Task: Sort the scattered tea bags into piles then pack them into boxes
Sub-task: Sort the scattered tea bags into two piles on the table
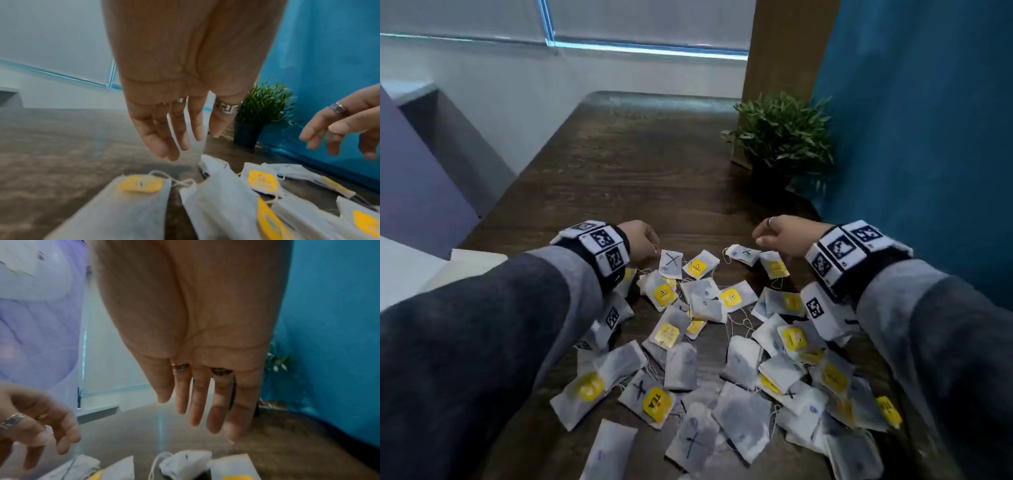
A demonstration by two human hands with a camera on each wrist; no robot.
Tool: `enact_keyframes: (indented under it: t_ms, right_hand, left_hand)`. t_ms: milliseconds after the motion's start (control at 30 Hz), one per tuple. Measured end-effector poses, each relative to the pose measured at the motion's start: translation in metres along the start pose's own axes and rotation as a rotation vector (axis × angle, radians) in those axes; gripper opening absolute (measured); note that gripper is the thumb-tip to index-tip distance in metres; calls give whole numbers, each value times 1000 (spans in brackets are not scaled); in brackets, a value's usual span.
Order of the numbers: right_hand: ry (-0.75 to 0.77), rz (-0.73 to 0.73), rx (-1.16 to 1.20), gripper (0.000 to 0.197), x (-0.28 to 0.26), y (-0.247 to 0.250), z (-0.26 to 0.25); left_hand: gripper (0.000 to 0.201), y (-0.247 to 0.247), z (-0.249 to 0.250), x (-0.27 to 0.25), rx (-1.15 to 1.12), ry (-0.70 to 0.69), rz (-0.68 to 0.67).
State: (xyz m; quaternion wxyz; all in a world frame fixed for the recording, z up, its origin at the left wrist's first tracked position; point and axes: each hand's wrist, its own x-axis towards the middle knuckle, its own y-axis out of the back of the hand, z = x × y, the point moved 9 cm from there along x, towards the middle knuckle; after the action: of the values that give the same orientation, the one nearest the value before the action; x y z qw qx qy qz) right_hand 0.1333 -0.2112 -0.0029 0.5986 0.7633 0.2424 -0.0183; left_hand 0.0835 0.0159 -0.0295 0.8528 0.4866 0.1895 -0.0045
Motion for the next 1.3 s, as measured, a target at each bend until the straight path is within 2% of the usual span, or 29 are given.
enact_keyframes:
  t_ms: [133,233,433,500,600,700,767,833,900,1000,1067,1167,1300]
  right_hand:
    - [-60,-16,-76,46,17,-24,10]
    - [-35,-26,-114,47,24,-34,4]
    - [69,-72,-180,35,12,-50,-15]
    - [103,-51,-177,26,4,-53,-21]
    - [150,-47,-225,18,-7,-63,-30]
    - [157,-39,-270,21,-20,-68,-36]
    - [162,72,-275,29,-31,-54,-41]
    - [213,200,-203,29,-45,-34,-48]
    - [272,227,-65,24,-58,-22,-55]
    - [277,178,-50,4,-68,-24,-65]
    - [233,123,-159,27,-60,-36,-69]
    - [187,12,-312,43,-47,-60,-75]
    - [121,47,-435,35,-40,-76,-72]
  left_hand:
    - [37,-20,0,9,118,0,-53]
    - [48,-26,5,16,188,-41,-47]
    - [33,-38,21,-1,288,-140,-73]
    - [20,-40,20,-8,309,-155,-74]
    - [17,-30,18,-28,241,-153,-27]
    - [18,-2,17,-55,0,-179,100]
    - [32,18,14,-73,-239,-205,162]
    - [39,37,14,-94,-457,-255,222]
    - [31,47,14,-118,-735,-296,252]
    - [32,42,14,-145,-1152,-326,184]
    - [31,31,10,-152,-1398,-303,87]
    - [29,19,-2,-155,-1495,-253,37]
    - [25,7,-6,-161,-1618,-242,-115]
